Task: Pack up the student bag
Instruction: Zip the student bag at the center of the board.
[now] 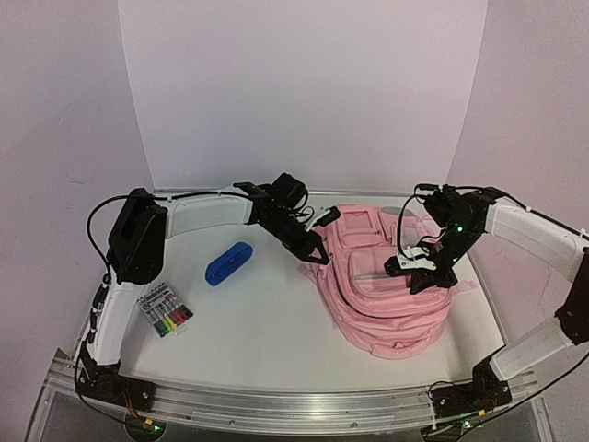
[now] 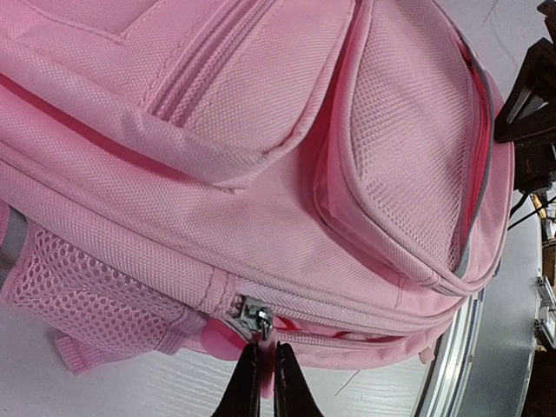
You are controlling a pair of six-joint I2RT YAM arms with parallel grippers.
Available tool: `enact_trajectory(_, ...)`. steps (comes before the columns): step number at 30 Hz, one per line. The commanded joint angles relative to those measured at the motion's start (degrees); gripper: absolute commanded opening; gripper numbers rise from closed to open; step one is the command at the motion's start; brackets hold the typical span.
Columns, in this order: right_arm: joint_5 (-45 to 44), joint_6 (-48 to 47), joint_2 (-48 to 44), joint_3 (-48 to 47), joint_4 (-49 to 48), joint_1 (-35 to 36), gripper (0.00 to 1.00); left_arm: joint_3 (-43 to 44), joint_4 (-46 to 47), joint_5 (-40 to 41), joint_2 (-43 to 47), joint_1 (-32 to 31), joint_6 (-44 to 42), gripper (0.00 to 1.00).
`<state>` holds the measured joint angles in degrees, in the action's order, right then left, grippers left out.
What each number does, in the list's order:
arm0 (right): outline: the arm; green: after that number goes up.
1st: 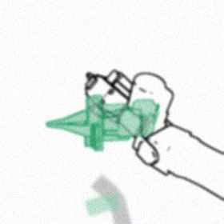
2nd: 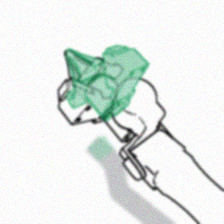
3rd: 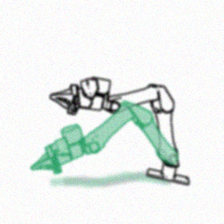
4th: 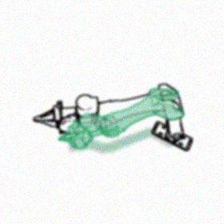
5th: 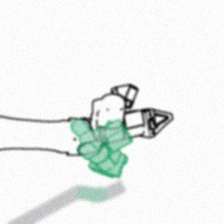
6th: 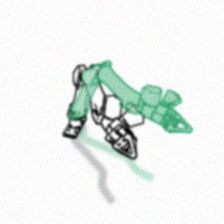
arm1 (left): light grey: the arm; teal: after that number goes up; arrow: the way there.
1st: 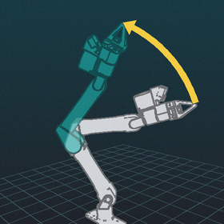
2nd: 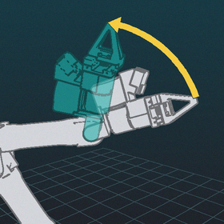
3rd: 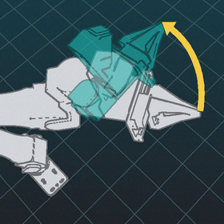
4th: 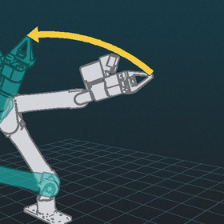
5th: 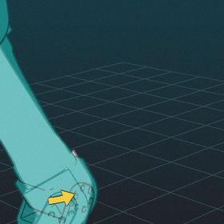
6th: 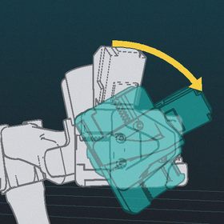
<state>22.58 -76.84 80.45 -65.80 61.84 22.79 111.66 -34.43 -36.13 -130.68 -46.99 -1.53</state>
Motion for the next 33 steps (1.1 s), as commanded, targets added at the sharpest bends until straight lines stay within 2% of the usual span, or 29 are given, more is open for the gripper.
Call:
enact_trajectory(1, -0.2, 7.8, 3.0, -2.3, -3.3, 0.0, 0.00, -2.7, -1.2, -0.6, 5.0, -1.1, 0.4, 0.00)
enact_trajectory(7, 0.4, 15.1, 6.7, -5.2, -6.5, -0.6, 0.00, -10.2, 3.1, -1.5, 8.3, -1.9, 5.2, 0.00)
enact_trajectory(12, 1.8, 21.5, 8.8, -7.4, -10.1, -1.7, 0.00, -18.7, 14.9, -3.0, 11.2, -3.0, 12.7, 0.00)
enact_trajectory(21, 0.3, 33.4, 10.5, -7.3, -17.9, -2.2, 0.00, -26.6, 30.6, -7.5, 13.8, -3.8, 26.2, 0.00)
enact_trajectory(29, 0.7, 40.7, 13.5, -8.7, -21.2, -2.2, 0.00, -24.6, 23.8, -4.3, 12.9, -6.8, 25.8, 0.00)
enact_trajectory(33, 1.8, 42.7, 13.2, -7.8, -21.8, -2.2, 0.00, -26.7, 26.6, -1.7, 13.6, -7.1, 27.5, 0.01)
